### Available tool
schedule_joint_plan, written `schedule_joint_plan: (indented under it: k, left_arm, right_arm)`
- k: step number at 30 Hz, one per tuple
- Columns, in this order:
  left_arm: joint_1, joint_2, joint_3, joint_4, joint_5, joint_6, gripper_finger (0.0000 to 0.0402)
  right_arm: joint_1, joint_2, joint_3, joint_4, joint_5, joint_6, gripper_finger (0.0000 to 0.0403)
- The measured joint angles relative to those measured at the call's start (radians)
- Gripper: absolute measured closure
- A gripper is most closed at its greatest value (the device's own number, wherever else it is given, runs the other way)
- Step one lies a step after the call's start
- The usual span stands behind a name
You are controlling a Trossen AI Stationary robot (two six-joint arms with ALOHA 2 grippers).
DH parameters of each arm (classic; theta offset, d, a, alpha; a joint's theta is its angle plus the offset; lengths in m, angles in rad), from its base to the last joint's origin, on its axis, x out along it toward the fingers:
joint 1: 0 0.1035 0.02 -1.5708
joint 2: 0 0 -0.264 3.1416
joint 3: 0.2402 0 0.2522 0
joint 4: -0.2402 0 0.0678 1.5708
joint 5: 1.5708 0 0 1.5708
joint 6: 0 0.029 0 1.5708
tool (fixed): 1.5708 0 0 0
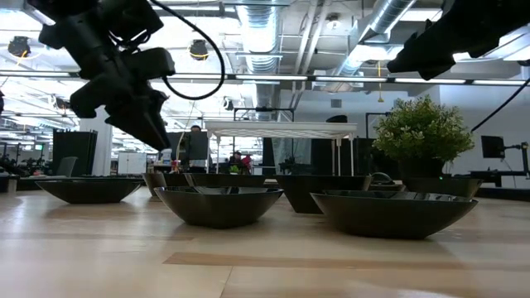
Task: Pick & Place Mini shaped plates
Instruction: Put the leaf shaped plate on the shelf
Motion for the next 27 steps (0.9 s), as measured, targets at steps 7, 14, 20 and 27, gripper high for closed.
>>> schedule_joint_plan:
  k: [7,14,20,27]
  left_arm:
    - [0.000,0.000,-0.010,0.054,0.024,-0.026,0.0279]
    - [-0.038,0.000,-0.010,0.103,0.067,-0.167,0.0279]
    - [-0.144,0.000,-0.010,0.287,0.115,-0.210,0.0279]
    - [-0.288,0.000,-0.009,0.559,0.136,-0.193,0.0279]
  right_arm:
    - [0.000,0.000,0.000,0.000,0.000,0.002,0.0301]
    - [0.001,0.018,0.001,0.003,-0.059,0.018,0.0301]
    - [-0.007,0.102,0.003,0.058,-0.083,0.133,0.0301]
    - [-0.020,0.200,0.062,0.047,-0.083,0.218,0.0301]
